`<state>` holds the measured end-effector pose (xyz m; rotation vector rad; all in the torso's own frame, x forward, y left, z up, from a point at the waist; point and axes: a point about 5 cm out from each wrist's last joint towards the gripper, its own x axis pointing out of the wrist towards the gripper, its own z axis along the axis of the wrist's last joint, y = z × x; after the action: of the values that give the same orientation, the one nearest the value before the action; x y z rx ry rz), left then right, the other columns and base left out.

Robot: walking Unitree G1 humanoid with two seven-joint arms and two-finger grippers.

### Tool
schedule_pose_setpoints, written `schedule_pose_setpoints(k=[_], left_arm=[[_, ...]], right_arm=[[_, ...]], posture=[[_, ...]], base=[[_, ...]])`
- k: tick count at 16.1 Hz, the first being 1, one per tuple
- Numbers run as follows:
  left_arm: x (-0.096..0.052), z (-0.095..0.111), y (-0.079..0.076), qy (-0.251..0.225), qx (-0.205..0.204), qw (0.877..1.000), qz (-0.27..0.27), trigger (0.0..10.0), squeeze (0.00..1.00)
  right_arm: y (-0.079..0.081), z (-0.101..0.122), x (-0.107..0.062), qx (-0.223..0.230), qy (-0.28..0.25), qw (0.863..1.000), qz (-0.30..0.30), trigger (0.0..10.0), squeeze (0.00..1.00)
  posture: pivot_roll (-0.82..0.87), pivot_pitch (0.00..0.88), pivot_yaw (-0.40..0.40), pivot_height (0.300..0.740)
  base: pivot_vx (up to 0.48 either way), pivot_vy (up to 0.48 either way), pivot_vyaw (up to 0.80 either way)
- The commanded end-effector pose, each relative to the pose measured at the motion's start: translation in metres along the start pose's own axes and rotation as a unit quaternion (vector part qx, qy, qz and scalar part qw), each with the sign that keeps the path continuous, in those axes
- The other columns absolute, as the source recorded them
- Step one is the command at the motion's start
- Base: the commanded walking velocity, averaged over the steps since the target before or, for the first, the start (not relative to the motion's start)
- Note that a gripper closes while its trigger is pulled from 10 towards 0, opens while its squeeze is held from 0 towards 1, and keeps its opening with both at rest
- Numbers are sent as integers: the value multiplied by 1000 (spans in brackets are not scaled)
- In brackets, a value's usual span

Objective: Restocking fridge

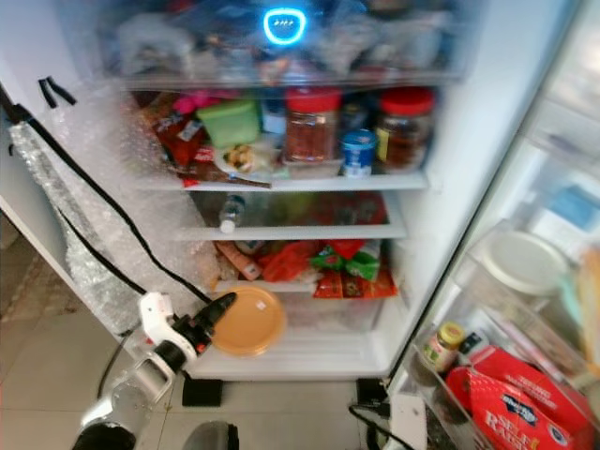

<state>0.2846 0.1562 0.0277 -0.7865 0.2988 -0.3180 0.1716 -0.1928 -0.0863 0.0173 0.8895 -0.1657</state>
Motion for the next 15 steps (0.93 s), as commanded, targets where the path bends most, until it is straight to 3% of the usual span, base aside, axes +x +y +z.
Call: schedule_pose_setpoints(k=[1, 9, 15], left_arm=[[6, 5, -9, -15, 3, 1000, -18, 10000, 0], [13, 25, -22, -57, 11, 997, -40, 10000, 0], [15, 27, -25, -62, 13, 997, -44, 10000, 0]], right_arm=[[-6, -3, -1, 4, 1, 1000, -8, 10000, 0], [-5, -3, -1, 3, 1, 1000, -3, 10000, 0], [-3, -2, -1, 3, 0, 1000, 0, 10000, 0]], posture=[[27, 0, 17, 649], [28, 0, 17, 649], [27, 0, 18, 649]], base=[[251, 0, 0], [0, 0, 0], [0, 0, 0]])
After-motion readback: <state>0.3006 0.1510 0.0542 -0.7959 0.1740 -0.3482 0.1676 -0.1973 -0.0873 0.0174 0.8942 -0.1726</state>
